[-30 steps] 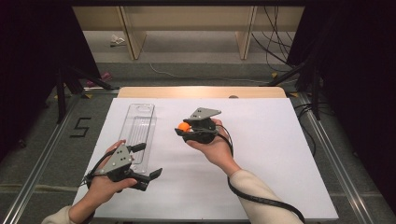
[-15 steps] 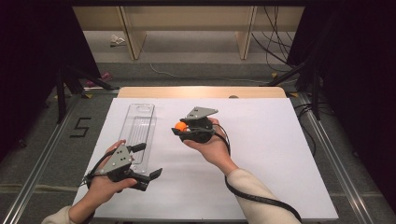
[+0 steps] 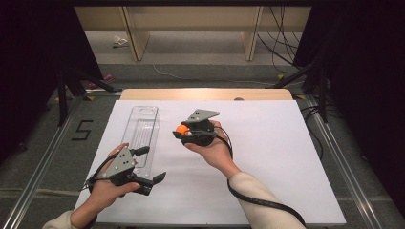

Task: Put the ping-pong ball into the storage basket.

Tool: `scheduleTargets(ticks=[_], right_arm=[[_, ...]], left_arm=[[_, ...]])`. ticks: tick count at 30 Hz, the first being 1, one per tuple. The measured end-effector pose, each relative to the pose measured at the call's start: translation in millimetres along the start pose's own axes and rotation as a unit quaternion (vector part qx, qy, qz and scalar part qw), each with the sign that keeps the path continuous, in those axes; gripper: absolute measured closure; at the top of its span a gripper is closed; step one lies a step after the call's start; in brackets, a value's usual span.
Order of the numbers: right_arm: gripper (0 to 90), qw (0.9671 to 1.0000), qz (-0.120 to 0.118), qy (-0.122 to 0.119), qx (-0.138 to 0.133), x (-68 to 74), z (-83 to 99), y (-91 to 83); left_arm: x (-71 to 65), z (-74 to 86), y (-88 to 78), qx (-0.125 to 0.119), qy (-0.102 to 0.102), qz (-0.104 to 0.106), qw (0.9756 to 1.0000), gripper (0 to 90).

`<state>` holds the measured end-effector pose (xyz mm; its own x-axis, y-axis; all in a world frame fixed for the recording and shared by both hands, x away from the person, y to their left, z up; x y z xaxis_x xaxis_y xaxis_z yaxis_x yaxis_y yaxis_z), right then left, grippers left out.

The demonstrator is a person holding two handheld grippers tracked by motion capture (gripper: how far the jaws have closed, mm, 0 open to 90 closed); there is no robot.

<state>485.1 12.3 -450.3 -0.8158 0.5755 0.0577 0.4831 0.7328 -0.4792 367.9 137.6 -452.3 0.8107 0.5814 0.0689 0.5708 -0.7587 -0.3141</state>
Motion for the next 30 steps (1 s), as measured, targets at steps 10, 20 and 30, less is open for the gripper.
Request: scheduleTargets(ticks=[10,20,30], right_arm=[[51.6,1.0000,-0.004,-0.001,0.001,3.0,-1.2,4.1],[51.6,1.0000,-0.009,-0.003,0.003,5.6,-2.7,8.7],[51.6,0.9999,-0.010,-0.002,0.003,6.5,-4.4,11.6]], left_arm=[[-0.1,0.1,0.0,0.000,0.000,0.000,1.0000,0.5],[-0.1,0.4,0.0,0.002,0.001,0.001,1.0000,0.5],[-0.2,0.5,0.2,0.002,0.001,0.001,1.0000,0.5]])
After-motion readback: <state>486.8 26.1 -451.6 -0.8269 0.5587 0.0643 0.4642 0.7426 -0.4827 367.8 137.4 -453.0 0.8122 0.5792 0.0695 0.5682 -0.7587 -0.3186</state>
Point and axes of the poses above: each handheld gripper's, and its own axes: y roughly forward along the jaws, z roughly out of its underside, x roughly to its left, the point moved 8 cm from there along y, roughly forward along the jaws, and after that the axes turned 3 degrees about y, right-handed, at the moved point
